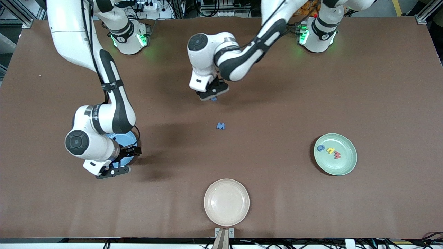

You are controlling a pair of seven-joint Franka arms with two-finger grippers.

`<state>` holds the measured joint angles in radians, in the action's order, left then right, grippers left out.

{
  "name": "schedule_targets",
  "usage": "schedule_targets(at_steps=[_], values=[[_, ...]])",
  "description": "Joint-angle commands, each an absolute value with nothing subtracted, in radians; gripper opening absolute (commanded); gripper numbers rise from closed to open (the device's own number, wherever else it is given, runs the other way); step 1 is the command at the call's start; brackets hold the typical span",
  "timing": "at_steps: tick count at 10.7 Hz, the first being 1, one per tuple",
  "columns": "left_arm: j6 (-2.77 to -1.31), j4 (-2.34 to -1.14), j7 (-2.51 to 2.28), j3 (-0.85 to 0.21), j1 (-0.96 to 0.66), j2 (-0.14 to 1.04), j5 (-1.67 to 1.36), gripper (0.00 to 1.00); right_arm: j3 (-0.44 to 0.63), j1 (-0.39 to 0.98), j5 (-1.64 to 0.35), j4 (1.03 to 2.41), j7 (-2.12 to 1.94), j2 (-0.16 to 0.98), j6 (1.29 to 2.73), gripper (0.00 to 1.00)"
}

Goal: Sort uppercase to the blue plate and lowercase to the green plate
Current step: 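Carry the m to the green plate while the right gripper reaches the W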

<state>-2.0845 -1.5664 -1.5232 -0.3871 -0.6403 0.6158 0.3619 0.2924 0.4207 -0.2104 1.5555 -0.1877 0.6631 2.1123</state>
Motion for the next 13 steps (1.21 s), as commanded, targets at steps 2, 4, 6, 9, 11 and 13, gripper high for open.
schedule_targets(at_steps=[2, 4, 6, 9, 11, 13], values=[[-1.929, -1.6, -1.069, -0.406, -0.343, 0.476, 0.29, 0.0, 0.293, 0.501, -0.222, 1.557, -0.189, 0.653, 2.118, 1.0], [-1.89, -1.6, -0.744, -0.402, -0.171, 0.462, 0.29, 0.0, 0.288, 0.547, -0.225, 1.554, -0.187, 0.652, 2.118, 1.0], [-1.887, -1.601, -0.48, -0.374, -0.06, 0.475, 0.29, 0.0, 0.236, 0.569, -0.225, 1.531, -0.19, 0.649, 2.117, 1.0], [-1.914, -1.6, -0.202, -0.243, 0.012, 0.506, 0.244, 0.0, 0.144, 0.589, -0.212, 1.506, -0.213, 0.649, 2.117, 1.0], [-1.94, -1.6, -0.057, -0.175, 0.02, 0.526, 0.235, 0.0, 0.141, 0.627, -0.21, 1.505, -0.312, 0.65, 2.121, 1.0], [-1.986, -1.6, 0.058, -0.108, 0.018, 0.546, 0.197, 0.18, 0.143, 0.682, -0.204, 1.505, -0.391, 0.66, 2.156, 1.0]])
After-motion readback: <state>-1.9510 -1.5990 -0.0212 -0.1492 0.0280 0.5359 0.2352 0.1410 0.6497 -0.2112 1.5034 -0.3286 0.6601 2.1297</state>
